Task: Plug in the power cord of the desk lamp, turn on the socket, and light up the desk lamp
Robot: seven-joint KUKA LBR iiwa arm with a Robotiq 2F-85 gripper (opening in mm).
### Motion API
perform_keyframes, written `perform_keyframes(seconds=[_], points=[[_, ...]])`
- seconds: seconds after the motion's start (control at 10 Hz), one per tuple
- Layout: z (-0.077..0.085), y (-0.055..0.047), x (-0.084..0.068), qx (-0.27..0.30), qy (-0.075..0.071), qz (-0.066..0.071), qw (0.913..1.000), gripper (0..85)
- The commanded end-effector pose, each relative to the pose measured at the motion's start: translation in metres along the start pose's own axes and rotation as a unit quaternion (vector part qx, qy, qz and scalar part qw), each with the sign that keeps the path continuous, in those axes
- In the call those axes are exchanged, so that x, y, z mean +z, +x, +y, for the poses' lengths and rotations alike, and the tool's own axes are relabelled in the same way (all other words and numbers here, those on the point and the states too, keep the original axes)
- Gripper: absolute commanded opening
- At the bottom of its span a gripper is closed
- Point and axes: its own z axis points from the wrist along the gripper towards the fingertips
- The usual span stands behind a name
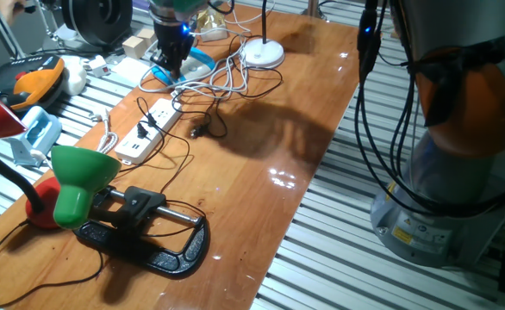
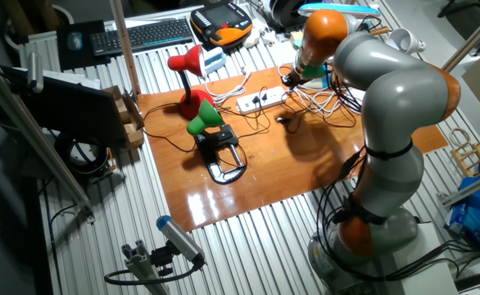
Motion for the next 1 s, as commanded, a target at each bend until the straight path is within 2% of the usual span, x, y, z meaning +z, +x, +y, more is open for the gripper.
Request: perform_keyframes(seconds=[0.0, 0.3, 0.6, 0.9], points=[[0.000, -0.002, 0.003, 0.003, 0.000, 0.003, 1.0000, 0.0], [-0.002, -0.008, 0.013, 0.019, 0.006, 0.004, 0.9998, 0.0], [0.000, -0.017, 0.014, 0.020, 0.016, -0.004, 0.9997, 0.0], [0.001, -0.017, 0.017, 0.014, 0.012, -0.002, 0.9998, 0.0]])
